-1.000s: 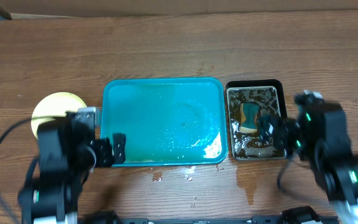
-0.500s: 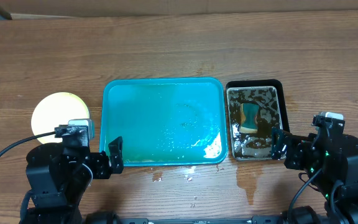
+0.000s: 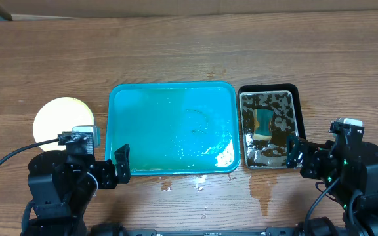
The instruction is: Clean dirty plates on tray and stack at the side
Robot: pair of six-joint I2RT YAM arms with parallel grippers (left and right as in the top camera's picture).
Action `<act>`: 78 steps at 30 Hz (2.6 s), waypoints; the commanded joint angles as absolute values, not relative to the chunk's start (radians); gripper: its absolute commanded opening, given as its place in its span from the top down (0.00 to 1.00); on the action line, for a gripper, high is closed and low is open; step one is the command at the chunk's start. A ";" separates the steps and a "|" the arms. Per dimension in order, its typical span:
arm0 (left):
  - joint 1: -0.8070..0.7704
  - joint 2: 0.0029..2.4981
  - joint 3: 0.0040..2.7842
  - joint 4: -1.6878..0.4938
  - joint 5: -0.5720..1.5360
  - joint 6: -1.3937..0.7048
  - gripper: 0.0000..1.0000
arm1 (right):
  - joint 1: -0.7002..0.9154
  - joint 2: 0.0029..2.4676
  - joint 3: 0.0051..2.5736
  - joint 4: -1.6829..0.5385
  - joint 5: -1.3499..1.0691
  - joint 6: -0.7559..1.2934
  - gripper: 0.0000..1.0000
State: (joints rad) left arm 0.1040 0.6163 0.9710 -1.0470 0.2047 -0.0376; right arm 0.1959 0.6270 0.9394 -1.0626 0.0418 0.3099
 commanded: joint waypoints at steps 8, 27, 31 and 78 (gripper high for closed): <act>0.095 0.615 0.963 -1.047 0.199 -0.041 0.00 | 0.131 0.463 0.857 -0.993 0.086 0.280 0.00; 0.095 0.615 0.963 -1.047 0.199 -0.041 0.00 | 0.102 0.003 0.192 -0.120 0.073 0.285 0.00; 0.095 0.615 0.963 -1.047 0.199 -0.041 0.00 | 0.080 0.003 0.089 0.053 0.074 0.284 0.00; 0.095 0.615 0.963 -1.047 0.199 -0.041 0.00 | 0.062 0.003 0.008 -0.084 -0.001 0.232 0.00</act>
